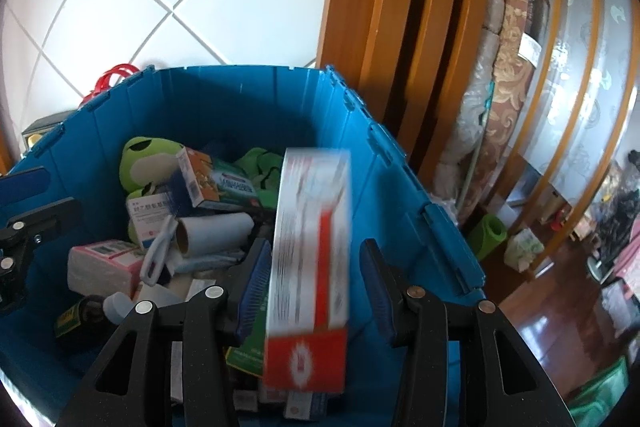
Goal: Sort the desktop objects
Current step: 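Open both tools to drop the syrup bottle and ointment box into the bin, then move both open tools back over the cluttered bed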
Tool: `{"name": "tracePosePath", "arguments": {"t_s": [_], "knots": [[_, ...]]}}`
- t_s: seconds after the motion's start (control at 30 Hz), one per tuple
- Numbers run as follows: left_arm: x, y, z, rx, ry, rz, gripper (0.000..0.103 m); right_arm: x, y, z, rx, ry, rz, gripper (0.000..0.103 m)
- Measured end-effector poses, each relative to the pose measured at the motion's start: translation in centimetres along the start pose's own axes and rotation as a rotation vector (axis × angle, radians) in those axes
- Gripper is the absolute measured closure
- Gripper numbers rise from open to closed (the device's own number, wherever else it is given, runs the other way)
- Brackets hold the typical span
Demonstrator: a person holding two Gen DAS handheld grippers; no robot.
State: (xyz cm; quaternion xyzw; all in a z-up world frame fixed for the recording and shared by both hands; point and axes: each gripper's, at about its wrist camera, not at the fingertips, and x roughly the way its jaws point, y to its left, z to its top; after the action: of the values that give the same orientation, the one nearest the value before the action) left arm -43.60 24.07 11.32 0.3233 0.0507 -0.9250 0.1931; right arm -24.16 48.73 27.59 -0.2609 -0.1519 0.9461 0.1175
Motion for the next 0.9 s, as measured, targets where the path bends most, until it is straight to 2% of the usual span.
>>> {"name": "tracePosePath", "arguments": {"t_s": [0.17,0.53,0.63,0.7,0.9], "knots": [[0.00,0.14,0.02,-0.007,-0.003,-0.012,0.051,-0.24,0.06,0.15,0.002,-0.007,-0.006,0.037],[-0.22,0.21,0.03,-0.023,-0.015,0.000,0.051,-0.17,0.09,0.26,0.009,-0.006,-0.002,0.035],[-0.40,0.23,-0.01,-0.030,-0.027,0.014,0.051,-0.30,0.05,0.18,0.017,-0.008,-0.005,0.029],[-0.53,0.16,-0.06,-0.027,-0.035,0.022,0.051,-0.55,0.02,0.18,0.018,-0.016,-0.009,0.018],[-0.99,0.41,-0.16,-0.035,-0.050,0.024,0.051,-0.49,0.01,0.21,0.017,-0.008,-0.006,0.015]]}}
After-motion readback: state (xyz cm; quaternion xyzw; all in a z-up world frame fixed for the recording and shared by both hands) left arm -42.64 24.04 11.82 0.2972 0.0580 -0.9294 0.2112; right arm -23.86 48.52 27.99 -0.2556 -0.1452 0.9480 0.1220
